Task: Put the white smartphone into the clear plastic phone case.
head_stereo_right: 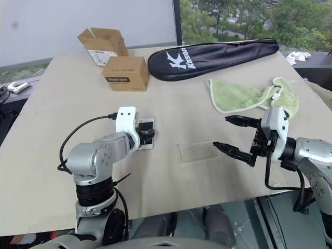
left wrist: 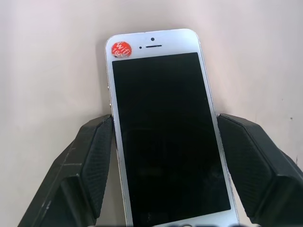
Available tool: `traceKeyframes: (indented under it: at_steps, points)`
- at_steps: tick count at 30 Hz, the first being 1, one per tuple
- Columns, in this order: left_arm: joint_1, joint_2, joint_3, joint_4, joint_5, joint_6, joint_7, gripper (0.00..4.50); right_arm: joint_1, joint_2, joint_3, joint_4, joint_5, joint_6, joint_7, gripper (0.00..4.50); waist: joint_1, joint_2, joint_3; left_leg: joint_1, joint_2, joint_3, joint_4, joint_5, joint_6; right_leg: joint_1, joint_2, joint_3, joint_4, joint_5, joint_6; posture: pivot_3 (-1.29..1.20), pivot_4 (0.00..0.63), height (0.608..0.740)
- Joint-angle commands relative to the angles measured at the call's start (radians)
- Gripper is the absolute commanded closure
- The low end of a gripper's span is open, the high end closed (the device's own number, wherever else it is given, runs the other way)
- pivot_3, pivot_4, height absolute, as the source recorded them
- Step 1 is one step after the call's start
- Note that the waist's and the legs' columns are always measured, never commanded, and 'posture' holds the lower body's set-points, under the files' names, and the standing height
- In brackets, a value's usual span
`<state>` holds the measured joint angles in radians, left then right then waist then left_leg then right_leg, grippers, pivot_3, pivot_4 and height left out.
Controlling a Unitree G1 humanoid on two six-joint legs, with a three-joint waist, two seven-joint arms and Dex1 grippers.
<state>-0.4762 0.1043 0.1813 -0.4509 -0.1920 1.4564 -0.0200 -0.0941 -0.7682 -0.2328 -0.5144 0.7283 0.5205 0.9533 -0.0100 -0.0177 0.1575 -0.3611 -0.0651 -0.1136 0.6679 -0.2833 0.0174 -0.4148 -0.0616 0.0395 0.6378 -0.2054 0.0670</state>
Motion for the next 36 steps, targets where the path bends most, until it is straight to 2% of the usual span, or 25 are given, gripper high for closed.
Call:
traceKeyframes:
  at_steps: [1, 7, 10, 14, 16, 23, 28, 31, 36]
  points:
    - [-0.065, -0.056, 0.075, -0.026, -0.072, -0.129, -0.055, 1.58, -0.032, 0.008, 0.017, -0.013, 0.012, 0.006, -0.018, 0.00, 0.008, -0.002, 0.001, -0.001, 0.000, 0.000, 0.000, 0.000, 0.000, 0.000, 0.000, -0.001, -0.001, 0.000, 0.000, 0.00, 0.150, 0.740]
    - [-0.133, -0.179, 0.151, -0.037, -0.197, -0.234, -0.095, 1.58, -0.062, 0.019, 0.049, -0.019, 0.014, 0.048, -0.073, 0.00, 0.027, -0.003, 0.002, -0.006, -0.001, -0.005, 0.000, 0.000, 0.000, 0.000, -0.001, -0.005, -0.008, 0.000, 0.000, 0.00, 0.150, 0.740]
    - [-0.182, -0.289, 0.230, -0.018, -0.292, -0.263, -0.069, 1.58, -0.084, 0.064, 0.079, -0.044, 0.012, 0.082, -0.162, 0.00, 0.028, -0.003, 0.002, -0.009, -0.001, -0.008, 0.000, 0.000, 0.000, 0.000, -0.002, -0.008, -0.011, 0.001, 0.000, 0.00, 0.150, 0.740]
    - [-0.260, -0.402, 0.310, 0.066, -0.425, -0.315, 0.034, 1.58, -0.140, 0.190, 0.163, -0.068, -0.025, 0.146, -0.353, 0.00, 0.022, -0.003, 0.002, -0.011, 0.000, -0.009, 0.000, 0.000, 0.000, -0.004, -0.002, -0.009, -0.010, 0.001, -0.001, 0.00, 0.150, 0.740]
    - [-0.280, -0.423, 0.328, 0.097, -0.501, -0.338, 0.085, 1.58, -0.167, 0.250, 0.191, -0.071, -0.031, 0.173, -0.428, 0.00, 0.024, -0.003, 0.002, -0.011, 0.000, -0.009, 0.000, 0.000, -0.001, -0.004, -0.001, -0.009, -0.009, 0.001, -0.001, 0.00, 0.150, 0.740]
    - [-0.275, -0.431, 0.309, 0.158, -0.740, -0.430, 0.262, 1.58, -0.264, 0.426, 0.299, -0.011, -0.111, 0.196, -0.596, 0.00, 0.025, -0.003, 0.002, -0.019, -0.003, -0.011, 0.002, 0.001, -0.001, -0.010, -0.003, -0.011, -0.010, 0.002, 0.001, 0.00, 0.150, 0.740]
    - [-0.251, -0.374, 0.218, 0.167, -0.829, -0.488, 0.314, 1.58, -0.325, 0.505, 0.382, 0.070, -0.205, 0.164, -0.627, 0.00, 0.023, -0.003, 0.002, -0.021, -0.003, -0.010, 0.002, 0.001, -0.001, -0.016, -0.002, -0.009, -0.005, 0.003, 0.001, 0.00, 0.150, 0.740]
    - [-0.234, -0.320, 0.153, 0.164, -0.842, -0.497, 0.302, 1.58, -0.362, 0.542, 0.393, 0.130, -0.257, 0.140, -0.646, 0.00, 0.023, -0.003, 0.002, -0.021, -0.003, -0.008, 0.002, 0.001, -0.001, -0.016, -0.002, -0.008, -0.004, 0.003, 0.000, 0.00, 0.150, 0.740]
    - [-0.215, -0.278, 0.120, 0.153, -0.917, -0.506, 0.309, 1.58, -0.401, 0.606, 0.358, 0.196, -0.292, 0.091, -0.673, 0.00, 0.021, -0.002, 0.002, -0.020, -0.003, -0.008, 0.002, 0.001, -0.001, -0.016, -0.001, -0.007, -0.003, 0.003, 0.000, 0.00, 0.150, 0.740]
